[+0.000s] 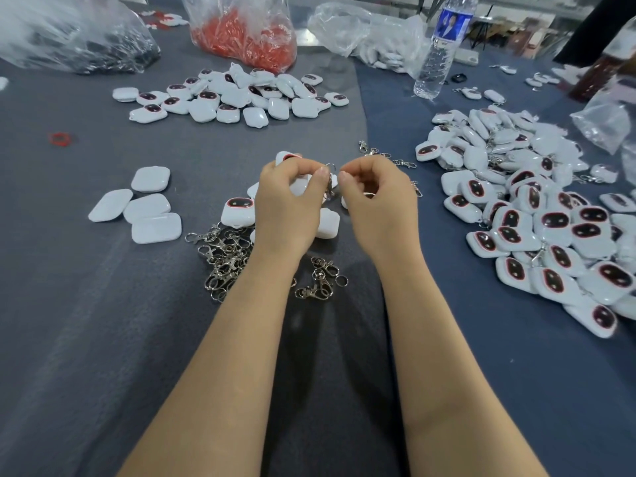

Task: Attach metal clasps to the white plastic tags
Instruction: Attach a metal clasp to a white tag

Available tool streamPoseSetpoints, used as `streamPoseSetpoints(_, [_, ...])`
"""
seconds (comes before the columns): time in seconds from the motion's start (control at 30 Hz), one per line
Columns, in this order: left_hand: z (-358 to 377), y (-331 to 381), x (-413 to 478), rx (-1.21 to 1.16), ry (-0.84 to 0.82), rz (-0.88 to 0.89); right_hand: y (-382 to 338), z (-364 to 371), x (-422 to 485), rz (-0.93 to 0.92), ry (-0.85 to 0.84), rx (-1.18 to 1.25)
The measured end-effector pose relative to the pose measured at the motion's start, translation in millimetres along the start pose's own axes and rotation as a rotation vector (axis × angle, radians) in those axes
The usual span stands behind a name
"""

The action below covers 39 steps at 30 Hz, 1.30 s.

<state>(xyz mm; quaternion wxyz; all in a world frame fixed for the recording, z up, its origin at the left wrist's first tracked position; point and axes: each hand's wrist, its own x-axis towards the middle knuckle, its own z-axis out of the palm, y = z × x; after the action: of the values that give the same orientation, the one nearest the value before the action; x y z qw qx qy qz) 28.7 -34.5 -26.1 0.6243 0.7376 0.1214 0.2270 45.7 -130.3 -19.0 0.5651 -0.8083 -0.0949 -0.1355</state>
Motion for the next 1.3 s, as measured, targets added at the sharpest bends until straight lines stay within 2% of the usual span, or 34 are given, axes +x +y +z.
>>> streamPoseSetpoints(0.1, [0.5, 1.2, -1.1, -0.018, -0.008, -0.011, -2.0, 1.9, -2.0, -0.004, -0.006, 0.015])
streamPoseSetpoints(0.3, [2.0, -0.2, -1.4, 0.132, 0.024, 0.097, -4.4, 3.7, -3.9, -0.033, 0.038, 0.055])
streamPoseSetpoints(0.53, [3.6, -2.4, -3.6, 0.201, 0.048, 0.178, -4.8, 4.8, -5.5, -0.072, 0.055, 0.072])
streamPoseSetpoints(0.77, [2.4, -3.2, -5.7, 0.289, 0.052, 0.299, -1.2, 3.5, -0.4, -0.035, -0.032, 0.061])
streamPoseSetpoints(0.9, [1.1, -3.4, -5.0, 0.341, 0.026, 0.284, 5.7, 0.8, 0.8, -0.052, -0.107, -0.005])
streamPoseSetpoints(1.13, [-1.6, -5.3, -2.5, 0.3, 0.005, 0.162, 10.5, 5.3, -3.8, -0.181, -0.09, -0.126])
streamPoseSetpoints(1.3, [-3.0, -4.3, -2.4, 0.358, -0.002, 0.197, 10.6, 7.2, -2.7, -0.076, -0.091, -0.072])
